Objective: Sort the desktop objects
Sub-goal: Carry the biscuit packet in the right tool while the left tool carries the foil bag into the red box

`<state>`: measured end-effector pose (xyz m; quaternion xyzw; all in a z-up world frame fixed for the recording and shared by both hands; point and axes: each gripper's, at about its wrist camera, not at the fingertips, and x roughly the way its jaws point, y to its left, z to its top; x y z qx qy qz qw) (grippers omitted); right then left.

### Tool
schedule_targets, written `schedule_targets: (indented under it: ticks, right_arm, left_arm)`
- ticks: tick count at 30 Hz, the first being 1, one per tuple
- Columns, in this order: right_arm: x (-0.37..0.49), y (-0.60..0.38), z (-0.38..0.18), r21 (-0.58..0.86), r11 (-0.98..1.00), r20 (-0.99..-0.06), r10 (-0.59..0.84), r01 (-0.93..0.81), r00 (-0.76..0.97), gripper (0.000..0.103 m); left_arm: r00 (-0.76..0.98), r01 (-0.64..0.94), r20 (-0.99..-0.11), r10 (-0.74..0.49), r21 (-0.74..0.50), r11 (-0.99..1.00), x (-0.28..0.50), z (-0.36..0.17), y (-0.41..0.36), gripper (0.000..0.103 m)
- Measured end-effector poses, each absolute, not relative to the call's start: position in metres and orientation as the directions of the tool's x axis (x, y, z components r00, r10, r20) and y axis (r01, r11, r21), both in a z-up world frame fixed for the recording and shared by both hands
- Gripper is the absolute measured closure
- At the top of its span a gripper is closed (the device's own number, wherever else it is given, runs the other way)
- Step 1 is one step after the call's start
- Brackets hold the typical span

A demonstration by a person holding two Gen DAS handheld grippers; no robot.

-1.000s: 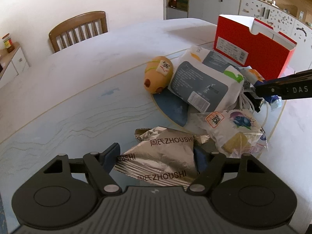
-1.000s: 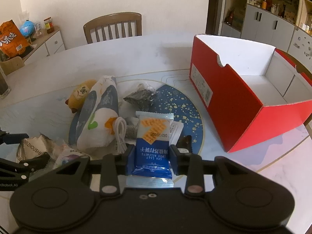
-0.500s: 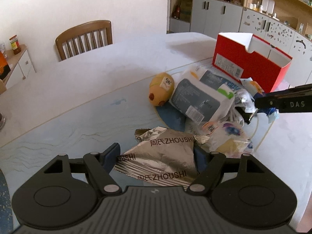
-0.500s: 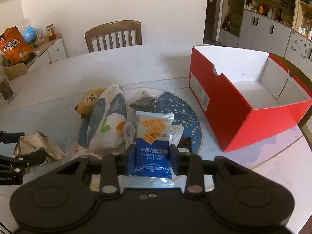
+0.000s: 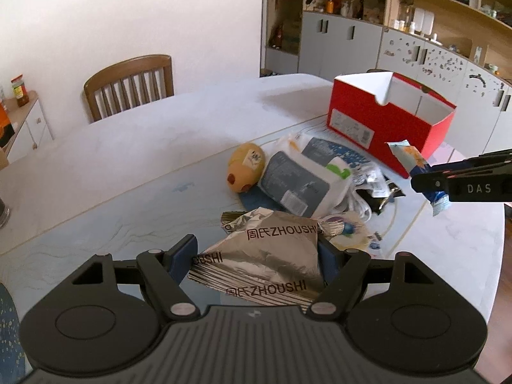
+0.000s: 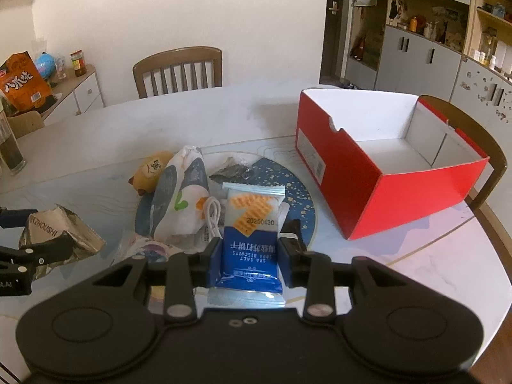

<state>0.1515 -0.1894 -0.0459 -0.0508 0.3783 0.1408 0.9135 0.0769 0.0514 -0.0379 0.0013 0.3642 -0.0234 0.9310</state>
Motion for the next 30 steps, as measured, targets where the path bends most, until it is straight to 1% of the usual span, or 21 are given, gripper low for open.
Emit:
schedule_targets:
  ticks: [10,17,30]
  right_arm:
    - [0.142,-0.202,-0.029,-0.004,0.959,-0.68,0.204,-0.282,0.704,0.067]
    - [0.149,-0.224,-0.014,0.01,0.952,-0.666,0.234,-0.306,0.708,0.067]
    - [0.204,-0.287,0.002,0.052,0.933,-0.662,0.3,-0.357,0.687,0.067]
  left_arm:
    - [0.769,0.073,-0.636,-0.064,-0.013,0.997,0.073,-0.015,0.038,0.026]
    - [0.771,0.082,-0.632,-0.075,-0.018,0.996,0.083,0.001,0.02,0.026]
    - [0.765,0.094,-0.638,-0.093,-0.033,0.995,0.148,0.016,-0.052,0.026]
